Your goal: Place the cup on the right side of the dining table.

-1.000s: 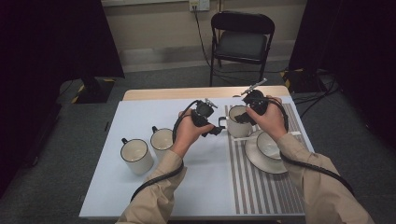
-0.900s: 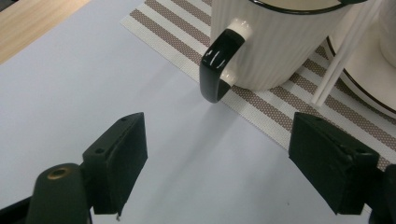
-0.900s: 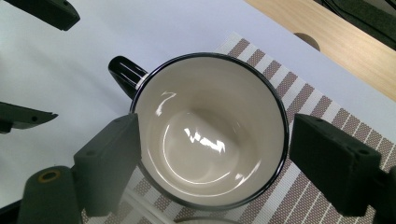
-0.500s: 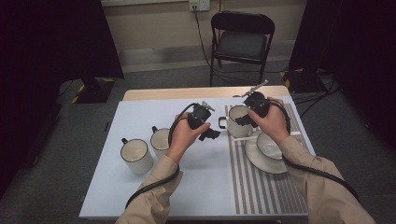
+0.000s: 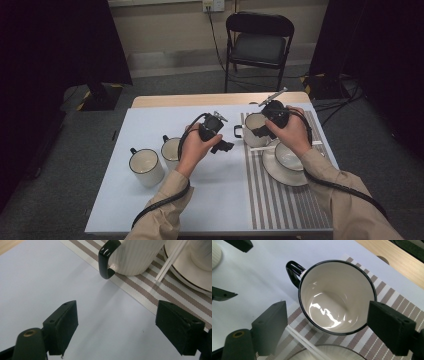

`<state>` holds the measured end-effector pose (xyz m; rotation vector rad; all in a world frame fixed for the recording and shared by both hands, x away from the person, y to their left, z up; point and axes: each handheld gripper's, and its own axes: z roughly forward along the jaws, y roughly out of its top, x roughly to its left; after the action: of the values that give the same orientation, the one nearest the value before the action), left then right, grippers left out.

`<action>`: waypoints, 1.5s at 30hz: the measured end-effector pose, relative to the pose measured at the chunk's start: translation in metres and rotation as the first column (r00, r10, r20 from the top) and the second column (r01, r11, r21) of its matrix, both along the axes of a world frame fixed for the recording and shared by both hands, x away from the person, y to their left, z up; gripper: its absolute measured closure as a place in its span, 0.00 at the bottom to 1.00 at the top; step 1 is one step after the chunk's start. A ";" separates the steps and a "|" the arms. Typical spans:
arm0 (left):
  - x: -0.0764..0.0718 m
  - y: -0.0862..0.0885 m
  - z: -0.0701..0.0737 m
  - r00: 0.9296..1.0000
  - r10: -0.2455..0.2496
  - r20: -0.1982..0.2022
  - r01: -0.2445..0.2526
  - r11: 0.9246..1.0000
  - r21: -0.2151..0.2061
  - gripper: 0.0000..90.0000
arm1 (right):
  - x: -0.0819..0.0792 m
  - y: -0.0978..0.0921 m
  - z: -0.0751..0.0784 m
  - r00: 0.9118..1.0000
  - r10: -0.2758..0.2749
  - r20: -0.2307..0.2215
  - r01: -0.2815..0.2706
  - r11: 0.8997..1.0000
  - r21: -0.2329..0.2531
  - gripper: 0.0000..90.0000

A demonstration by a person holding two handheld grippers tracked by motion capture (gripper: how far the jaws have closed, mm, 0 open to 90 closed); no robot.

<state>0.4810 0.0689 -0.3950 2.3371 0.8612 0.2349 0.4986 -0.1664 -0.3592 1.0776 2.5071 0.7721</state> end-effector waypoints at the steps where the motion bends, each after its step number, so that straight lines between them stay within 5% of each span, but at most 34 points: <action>1: -0.001 0.000 0.000 1.000 0.000 -0.007 0.000 1.000 -0.006 0.20 | -0.001 0.000 -0.001 1.000 -0.001 -0.004 0.001 1.000 -0.001 0.18; 45: -0.033 0.015 -0.007 0.999 -0.029 -0.030 0.029 0.999 0.015 0.20 | -0.029 0.001 -0.003 0.998 0.061 -0.020 -0.060 0.998 0.004 0.18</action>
<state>0.4479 0.0837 -0.4024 2.3711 0.8420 0.1955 0.4696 -0.1659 -0.3619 1.0196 2.5666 0.7866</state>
